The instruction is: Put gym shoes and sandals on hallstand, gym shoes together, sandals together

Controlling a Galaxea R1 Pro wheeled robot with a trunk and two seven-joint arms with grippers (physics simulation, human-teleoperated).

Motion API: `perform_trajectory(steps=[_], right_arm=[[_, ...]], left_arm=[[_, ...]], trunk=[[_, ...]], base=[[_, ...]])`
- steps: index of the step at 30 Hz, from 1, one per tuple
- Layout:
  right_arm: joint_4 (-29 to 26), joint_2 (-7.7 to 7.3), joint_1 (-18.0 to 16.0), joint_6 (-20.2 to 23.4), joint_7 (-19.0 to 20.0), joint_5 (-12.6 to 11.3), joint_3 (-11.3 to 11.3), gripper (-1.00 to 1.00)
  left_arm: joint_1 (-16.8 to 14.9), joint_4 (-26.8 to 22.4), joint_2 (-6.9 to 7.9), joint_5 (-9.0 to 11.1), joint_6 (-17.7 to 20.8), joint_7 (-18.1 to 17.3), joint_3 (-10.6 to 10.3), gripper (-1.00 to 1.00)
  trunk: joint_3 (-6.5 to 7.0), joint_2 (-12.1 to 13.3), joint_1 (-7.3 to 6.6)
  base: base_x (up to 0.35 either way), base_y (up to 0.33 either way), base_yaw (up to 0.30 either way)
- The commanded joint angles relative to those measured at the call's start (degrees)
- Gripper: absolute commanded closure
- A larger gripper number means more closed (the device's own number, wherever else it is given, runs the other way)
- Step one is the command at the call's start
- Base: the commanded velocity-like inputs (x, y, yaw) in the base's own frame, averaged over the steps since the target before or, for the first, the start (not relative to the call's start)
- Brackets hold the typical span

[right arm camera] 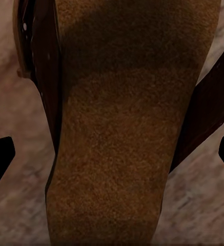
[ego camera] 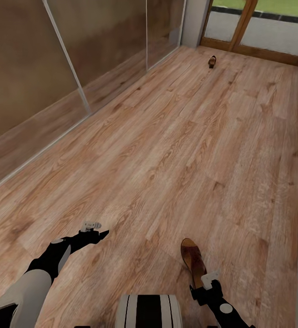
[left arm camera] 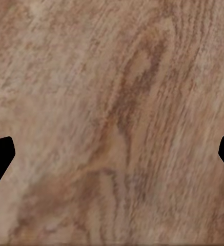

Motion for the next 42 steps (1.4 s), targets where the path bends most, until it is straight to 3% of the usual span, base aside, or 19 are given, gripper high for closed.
perform_trajectory(steps=[1,6,23,29,42], right_arm=[[0.01,-0.02,-0.02,-0.15,0.16,0.25,-0.03,-1.0],[0.01,-0.02,-0.02,-0.15,0.16,0.23,-0.03,-1.0],[0.01,-0.02,-0.02,-0.15,0.07,0.23,-0.03,-1.0],[0.01,0.05,-0.02,-0.15,0.07,0.23,-0.03,-1.0],[0.01,0.19,-0.02,-0.15,0.07,0.23,-0.03,-1.0]], left_arm=[[-0.01,-0.11,-0.07,-0.26,0.53,-0.47,0.49,-1.0],[0.03,-0.11,-0.1,-0.26,0.53,-0.48,0.49,-1.0],[0.09,-0.13,-0.03,-0.26,0.44,-0.68,0.54,-1.0],[0.11,-0.13,-0.04,-0.26,0.44,-0.73,0.53,-1.0],[0.14,-0.13,0.23,-0.26,0.44,-0.66,0.49,-1.0]], trunk=[[-0.27,-0.03,0.01],[-1.59,-0.09,0.14],[-1.81,-0.09,0.14],[-3.14,-0.17,0.3],[-3.14,-0.17,0.3]], base=[[0.0,0.0,-0.02],[0.0,0.0,-0.11],[0.0,0.0,-0.032],[0.0,0.0,0.0],[0.0,0.0,0.0]])
